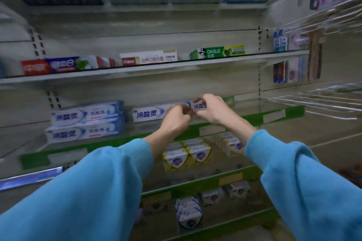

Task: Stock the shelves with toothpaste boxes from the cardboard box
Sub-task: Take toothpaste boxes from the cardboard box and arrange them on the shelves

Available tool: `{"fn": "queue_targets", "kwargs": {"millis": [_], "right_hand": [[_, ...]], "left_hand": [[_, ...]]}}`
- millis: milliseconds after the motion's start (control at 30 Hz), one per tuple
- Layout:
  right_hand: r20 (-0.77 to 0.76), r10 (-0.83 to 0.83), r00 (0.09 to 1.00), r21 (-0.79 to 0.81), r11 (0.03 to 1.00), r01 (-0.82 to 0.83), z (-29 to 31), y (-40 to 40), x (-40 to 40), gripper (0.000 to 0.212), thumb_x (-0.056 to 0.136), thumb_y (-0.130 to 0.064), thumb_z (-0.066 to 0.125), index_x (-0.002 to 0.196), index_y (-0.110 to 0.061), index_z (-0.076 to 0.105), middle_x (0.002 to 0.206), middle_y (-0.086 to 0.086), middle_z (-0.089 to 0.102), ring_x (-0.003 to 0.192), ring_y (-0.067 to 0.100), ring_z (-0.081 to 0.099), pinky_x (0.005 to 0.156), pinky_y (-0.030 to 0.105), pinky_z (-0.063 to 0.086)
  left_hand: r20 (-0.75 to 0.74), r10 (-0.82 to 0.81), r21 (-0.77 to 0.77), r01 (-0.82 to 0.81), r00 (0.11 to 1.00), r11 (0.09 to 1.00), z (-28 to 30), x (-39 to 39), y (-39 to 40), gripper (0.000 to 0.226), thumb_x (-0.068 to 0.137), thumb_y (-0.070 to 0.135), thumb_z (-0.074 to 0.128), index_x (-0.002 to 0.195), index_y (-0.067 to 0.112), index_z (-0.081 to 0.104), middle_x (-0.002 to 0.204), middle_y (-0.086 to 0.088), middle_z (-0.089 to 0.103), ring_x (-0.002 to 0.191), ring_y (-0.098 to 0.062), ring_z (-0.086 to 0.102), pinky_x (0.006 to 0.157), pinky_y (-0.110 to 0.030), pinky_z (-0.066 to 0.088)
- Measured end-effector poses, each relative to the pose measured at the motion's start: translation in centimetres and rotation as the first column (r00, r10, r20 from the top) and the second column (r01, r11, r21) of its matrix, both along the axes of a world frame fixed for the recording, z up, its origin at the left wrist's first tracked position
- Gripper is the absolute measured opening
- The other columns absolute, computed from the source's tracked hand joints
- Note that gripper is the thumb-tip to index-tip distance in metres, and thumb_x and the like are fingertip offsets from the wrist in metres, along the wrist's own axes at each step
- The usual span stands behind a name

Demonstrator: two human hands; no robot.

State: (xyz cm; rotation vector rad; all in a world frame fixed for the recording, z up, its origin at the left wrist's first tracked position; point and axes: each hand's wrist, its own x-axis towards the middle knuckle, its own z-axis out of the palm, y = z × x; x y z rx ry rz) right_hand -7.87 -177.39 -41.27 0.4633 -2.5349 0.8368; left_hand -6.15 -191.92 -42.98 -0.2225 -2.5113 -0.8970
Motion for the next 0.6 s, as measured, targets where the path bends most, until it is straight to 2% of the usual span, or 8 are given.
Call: {"fn": "queue_targets", "kwargs": {"millis": [100,233,300,433,600], "right_hand": [[-0.033,0.113,0.993,-0.027,0.993,-0.113,0.8,-4.1,2.0,0.036,0.084,-0.036,0.073,0.115,-0.019,0.065,0.111,0.006,0.068,0.105,0.025,0.064,0.092,0.036,0.051],[-0.054,0.292,0.955,-0.033,0.955,-0.294,1.3,-11.2,4.8,0.027,0.084,-0.035,0.075,0.106,-0.022,0.067,0.101,0.001,0.069,0.099,0.021,0.067,0.092,0.037,0.053],[-0.052,0.404,0.913,-0.006,0.914,-0.405,1.3,-15.2,6.3,0.024,0.083,-0.032,0.077,0.103,-0.022,0.067,0.095,0.001,0.07,0.094,0.02,0.068,0.091,0.04,0.054],[0.027,0.595,0.803,0.068,0.801,-0.595,0.6,-23.0,9.9,0.022,0.084,-0.039,0.075,0.101,-0.029,0.064,0.094,-0.001,0.072,0.091,0.016,0.069,0.09,0.044,0.055],[0.168,0.722,0.671,0.21,0.639,-0.74,-1.8,-30.3,14.2,0.029,0.085,-0.042,0.072,0.108,-0.027,0.065,0.098,-0.004,0.071,0.091,0.01,0.068,0.088,0.041,0.056]], "left_hand": [[-0.07,0.088,0.035,-0.085,0.994,0.996,-0.3,3.3,-5.5,0.017,0.093,0.032,0.062,0.101,0.024,0.075,0.102,-0.001,0.077,0.101,-0.02,0.069,0.088,-0.032,0.053],[-0.124,0.209,0.053,-0.204,0.97,0.978,-0.3,9.0,-14.5,0.01,0.089,0.03,0.063,0.091,0.023,0.069,0.092,0.001,0.073,0.092,-0.019,0.068,0.084,-0.034,0.054],[-0.127,0.279,0.024,-0.278,0.952,0.96,-0.4,12.1,-19.2,0.018,0.089,0.032,0.065,0.095,0.017,0.072,0.09,0.002,0.072,0.089,-0.018,0.068,0.082,-0.032,0.053],[-0.089,0.386,0.028,-0.385,0.918,0.923,-1.0,18.1,-27.4,0.022,0.09,0.035,0.071,0.102,0.016,0.071,0.088,0.005,0.071,0.085,-0.012,0.068,0.081,-0.027,0.053],[0.029,0.441,-0.028,-0.441,0.897,0.897,-3.0,23.0,-33.5,0.036,0.088,0.044,0.073,0.11,0.017,0.062,0.095,0.001,0.07,0.088,-0.015,0.067,0.081,-0.033,0.055]]}}
